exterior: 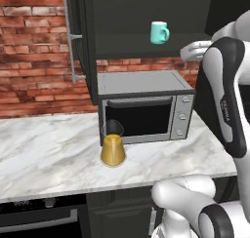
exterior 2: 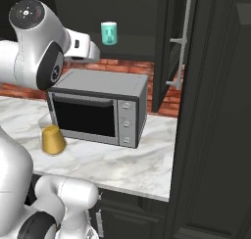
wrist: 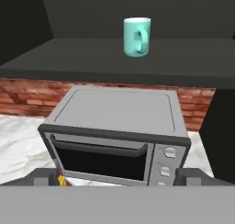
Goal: There is a tray on the dining counter. Grab the cup, mug, and pitcher and place them on the tray. The pitcher may be placed next to the tray if it cannot fit the tray.
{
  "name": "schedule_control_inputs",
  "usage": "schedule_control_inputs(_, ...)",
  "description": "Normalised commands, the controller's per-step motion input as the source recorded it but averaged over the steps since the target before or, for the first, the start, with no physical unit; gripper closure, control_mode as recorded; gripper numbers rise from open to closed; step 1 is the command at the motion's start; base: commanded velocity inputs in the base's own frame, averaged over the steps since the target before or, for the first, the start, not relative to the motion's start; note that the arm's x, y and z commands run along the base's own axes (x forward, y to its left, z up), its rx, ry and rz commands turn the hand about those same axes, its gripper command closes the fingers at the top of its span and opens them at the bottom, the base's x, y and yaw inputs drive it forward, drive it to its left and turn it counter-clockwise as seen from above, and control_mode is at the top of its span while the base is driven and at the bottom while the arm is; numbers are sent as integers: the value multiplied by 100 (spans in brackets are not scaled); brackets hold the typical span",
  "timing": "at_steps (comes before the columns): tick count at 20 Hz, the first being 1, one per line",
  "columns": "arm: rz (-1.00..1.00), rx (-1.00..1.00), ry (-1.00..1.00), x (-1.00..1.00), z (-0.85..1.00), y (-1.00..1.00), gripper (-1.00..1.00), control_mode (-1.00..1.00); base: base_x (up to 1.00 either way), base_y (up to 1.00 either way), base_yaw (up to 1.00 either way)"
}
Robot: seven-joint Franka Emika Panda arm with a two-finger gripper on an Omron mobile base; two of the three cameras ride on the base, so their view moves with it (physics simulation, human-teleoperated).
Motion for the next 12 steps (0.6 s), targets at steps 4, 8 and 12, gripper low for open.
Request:
schedule_control_inputs(4,0,3,0,36,18,-4,-100,-100,0,0,0)
schedule_control_inputs(8,0,1,0,36,5,-3,-100,-100,0,0,0)
schedule_control_inputs(12,1,0,0,36,0,-4,-100,-100,0,0,0)
